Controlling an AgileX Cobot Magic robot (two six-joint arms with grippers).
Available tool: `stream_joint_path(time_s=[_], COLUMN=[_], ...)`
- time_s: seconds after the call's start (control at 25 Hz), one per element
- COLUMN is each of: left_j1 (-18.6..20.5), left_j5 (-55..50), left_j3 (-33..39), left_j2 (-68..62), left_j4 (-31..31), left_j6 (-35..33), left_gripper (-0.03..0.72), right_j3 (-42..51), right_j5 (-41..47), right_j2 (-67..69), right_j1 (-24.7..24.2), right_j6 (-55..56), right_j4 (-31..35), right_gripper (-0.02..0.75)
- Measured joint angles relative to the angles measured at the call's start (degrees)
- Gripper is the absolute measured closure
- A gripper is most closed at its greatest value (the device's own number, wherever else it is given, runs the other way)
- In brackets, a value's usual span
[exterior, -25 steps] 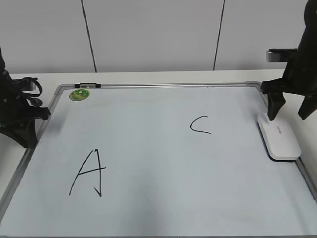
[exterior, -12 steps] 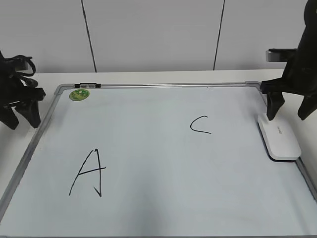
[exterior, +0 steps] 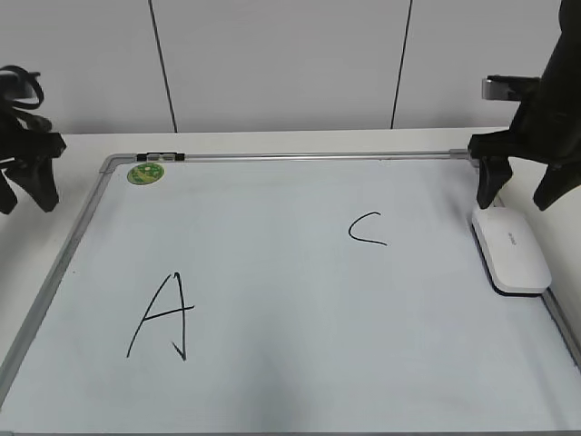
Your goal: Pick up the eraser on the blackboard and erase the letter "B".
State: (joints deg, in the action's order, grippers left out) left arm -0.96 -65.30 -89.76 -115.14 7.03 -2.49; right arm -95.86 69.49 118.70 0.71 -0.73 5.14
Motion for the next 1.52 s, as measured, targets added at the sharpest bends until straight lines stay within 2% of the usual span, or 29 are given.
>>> stream_joint_path(time_s=[0.2, 0.36, 0.6, 0.72, 0.92, 1.36, 1.52], left_j1=[0.00, 0.00, 0.00, 0.00, 0.00, 0.00, 0.00], left_j5=[0.25, 0.36, 5.02, 7.06, 8.06, 3.95, 1.63], left_j3=[0.00, 2.24, 17.55, 27.02, 38.49, 51.55, 56.06], left_j2=[7.03, 13.35, 26.59, 34.43, 49.51, 77.53, 86.18], left_j4=[-1.53, -3.05, -3.66, -3.79, -4.86, -7.34, -8.40], left_j6=[0.21, 0.61, 0.83, 0.83, 0.83, 1.07, 3.56], left_gripper=[0.281, 0.302, 0.324, 0.332, 0.339, 0.369, 0.377], right_j3=[0.41, 5.92, 17.90, 22.60, 31.59, 47.93, 53.13], right_j5=[0.04, 0.14, -2.66, -4.72, -9.28, -8.19, -7.68], right_j2=[-5.05, -11.26, -22.01, -26.61, -35.38, -57.16, -66.81], right_j1=[3.34, 7.49, 11.23, 11.67, 11.77, 11.77, 11.77], right_j6=[0.73, 3.99, 5.56, 5.82, 6.51, 6.64, 6.76], right_j4=[-3.21, -7.11, -7.66, -7.66, -6.78, -4.71, -4.73], right_gripper=[0.149, 0.149, 0.149, 0.149, 0.149, 0.149, 0.150])
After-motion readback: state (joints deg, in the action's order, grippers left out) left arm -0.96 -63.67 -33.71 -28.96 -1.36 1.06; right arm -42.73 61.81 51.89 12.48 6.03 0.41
